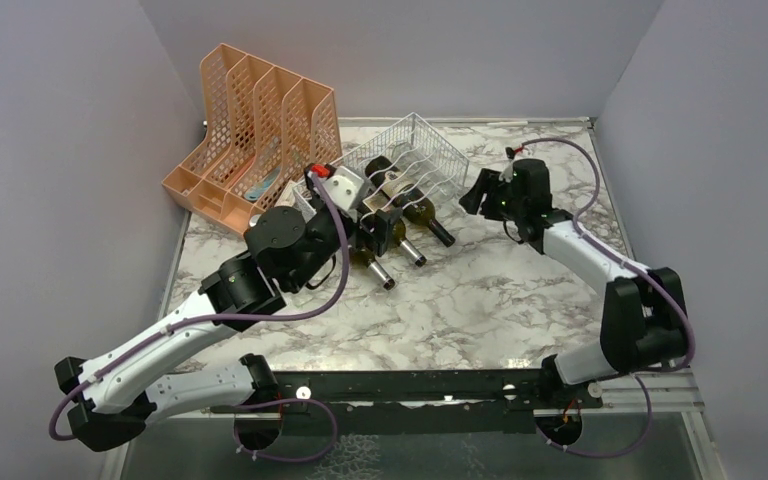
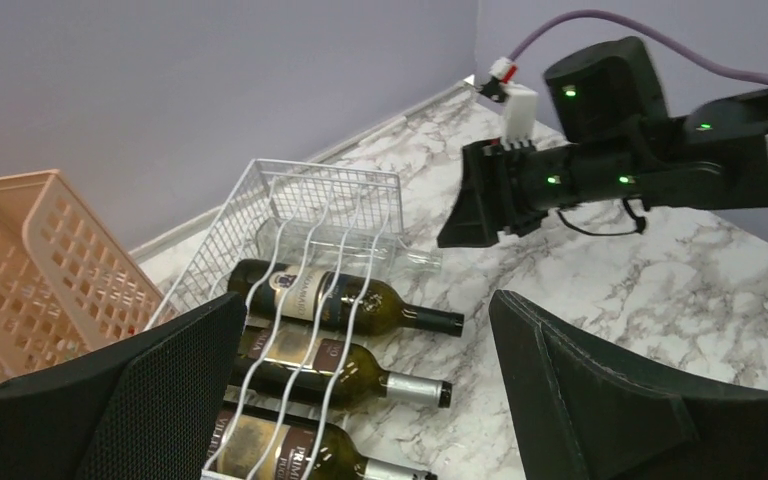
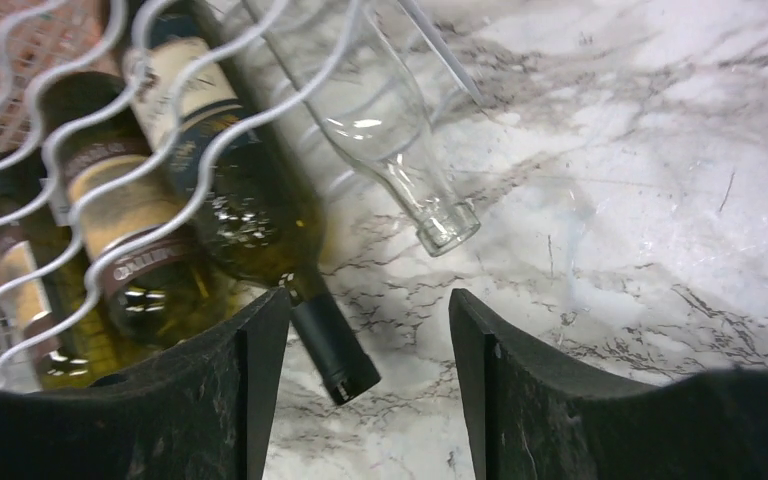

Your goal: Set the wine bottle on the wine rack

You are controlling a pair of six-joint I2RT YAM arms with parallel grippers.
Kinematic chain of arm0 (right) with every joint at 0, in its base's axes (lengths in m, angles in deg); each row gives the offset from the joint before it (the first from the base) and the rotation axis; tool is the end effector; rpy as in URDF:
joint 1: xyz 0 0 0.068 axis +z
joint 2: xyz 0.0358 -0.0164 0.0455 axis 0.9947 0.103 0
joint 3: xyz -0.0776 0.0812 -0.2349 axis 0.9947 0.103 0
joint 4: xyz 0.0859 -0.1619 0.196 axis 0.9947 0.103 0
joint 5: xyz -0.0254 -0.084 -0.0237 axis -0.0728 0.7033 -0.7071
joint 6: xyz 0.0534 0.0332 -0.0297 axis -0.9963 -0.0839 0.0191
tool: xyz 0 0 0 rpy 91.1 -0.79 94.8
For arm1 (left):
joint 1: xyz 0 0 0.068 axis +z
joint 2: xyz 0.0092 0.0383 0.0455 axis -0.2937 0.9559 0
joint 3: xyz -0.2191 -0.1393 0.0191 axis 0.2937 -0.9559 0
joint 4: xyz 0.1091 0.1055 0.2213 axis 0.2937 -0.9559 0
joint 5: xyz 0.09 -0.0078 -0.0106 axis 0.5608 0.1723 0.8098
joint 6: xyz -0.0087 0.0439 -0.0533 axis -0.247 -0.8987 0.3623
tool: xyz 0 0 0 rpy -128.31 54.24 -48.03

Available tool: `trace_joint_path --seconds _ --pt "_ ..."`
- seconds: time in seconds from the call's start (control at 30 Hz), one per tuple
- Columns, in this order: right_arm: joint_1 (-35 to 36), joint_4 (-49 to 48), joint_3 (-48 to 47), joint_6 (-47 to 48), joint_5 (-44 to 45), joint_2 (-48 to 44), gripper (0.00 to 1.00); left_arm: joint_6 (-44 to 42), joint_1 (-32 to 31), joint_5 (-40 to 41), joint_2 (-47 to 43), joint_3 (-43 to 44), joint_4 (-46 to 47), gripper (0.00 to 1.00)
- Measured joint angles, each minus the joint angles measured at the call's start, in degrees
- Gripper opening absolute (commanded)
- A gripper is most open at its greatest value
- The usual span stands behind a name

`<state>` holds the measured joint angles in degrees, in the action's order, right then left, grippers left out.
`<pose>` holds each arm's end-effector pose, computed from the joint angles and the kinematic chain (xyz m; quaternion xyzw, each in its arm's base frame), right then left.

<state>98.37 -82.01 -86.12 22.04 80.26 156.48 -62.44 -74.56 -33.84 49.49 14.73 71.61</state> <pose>0.3449 0.0960 0.1987 0.0388 0.8778 0.2136 0.4269 0.1422 -0.1905 0.4231 0.2541 0.6540 -0.2228 0.6768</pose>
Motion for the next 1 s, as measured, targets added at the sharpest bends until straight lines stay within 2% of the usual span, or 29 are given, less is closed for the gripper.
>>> trace_joint_path --seconds 0.17,0.33,0.53,0.77,1.0 --pt "1.99 0.94 2.16 1.4 -1.44 -9.49 0.63 -0.9 0.0 4.02 -2.54 0.07 -0.09 0.99" --pt "10.27 1.07 2.36 3.02 -3.85 -15.58 0.64 -1.95 0.0 8.48 -5.64 1.05 -0.07 0.99" --pt "20.24 -1.57 2.27 4.17 -6.1 -18.56 0.64 -3.43 0.0 13.38 -10.32 1.95 0.04 0.99" --pt "35.54 -6.54 -1.44 7.8 -5.68 -13.29 0.66 -5.18 0.0 17.59 -14.69 1.9 1.75 0.99" --pt "44.44 -10.01 -12.04 11.34 -2.67 -0.35 0.71 -7.06 0.0 20.48 -16.33 1.07 2.47 0.99"
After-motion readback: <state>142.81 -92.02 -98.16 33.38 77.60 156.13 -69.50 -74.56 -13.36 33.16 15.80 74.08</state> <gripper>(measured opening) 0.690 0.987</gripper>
